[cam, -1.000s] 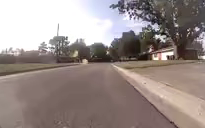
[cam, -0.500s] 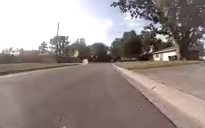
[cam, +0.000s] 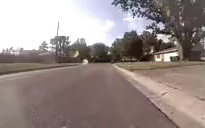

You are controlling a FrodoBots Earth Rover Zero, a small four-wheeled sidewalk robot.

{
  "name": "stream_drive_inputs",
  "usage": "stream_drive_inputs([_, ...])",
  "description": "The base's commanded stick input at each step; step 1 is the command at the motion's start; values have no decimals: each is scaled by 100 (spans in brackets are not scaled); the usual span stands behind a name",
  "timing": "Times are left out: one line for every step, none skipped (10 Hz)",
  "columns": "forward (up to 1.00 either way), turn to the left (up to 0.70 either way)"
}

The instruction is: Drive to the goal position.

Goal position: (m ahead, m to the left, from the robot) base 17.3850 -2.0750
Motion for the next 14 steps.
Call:
stream_drive_inputs([85, 0])
stream_drive_inputs([85, 0])
stream_drive_inputs([85, 0])
stream_drive_inputs([85, 0])
stream_drive_inputs([85, 0])
stream_drive_inputs([85, 0])
stream_drive_inputs([85, 0])
stream_drive_inputs([85, 0])
stream_drive_inputs([85, 0])
stream_drive_inputs([85, 0])
stream_drive_inputs([85, 0])
stream_drive_inputs([85, 0])
stream_drive_inputs([85, 0])
stream_drive_inputs([85, 0])
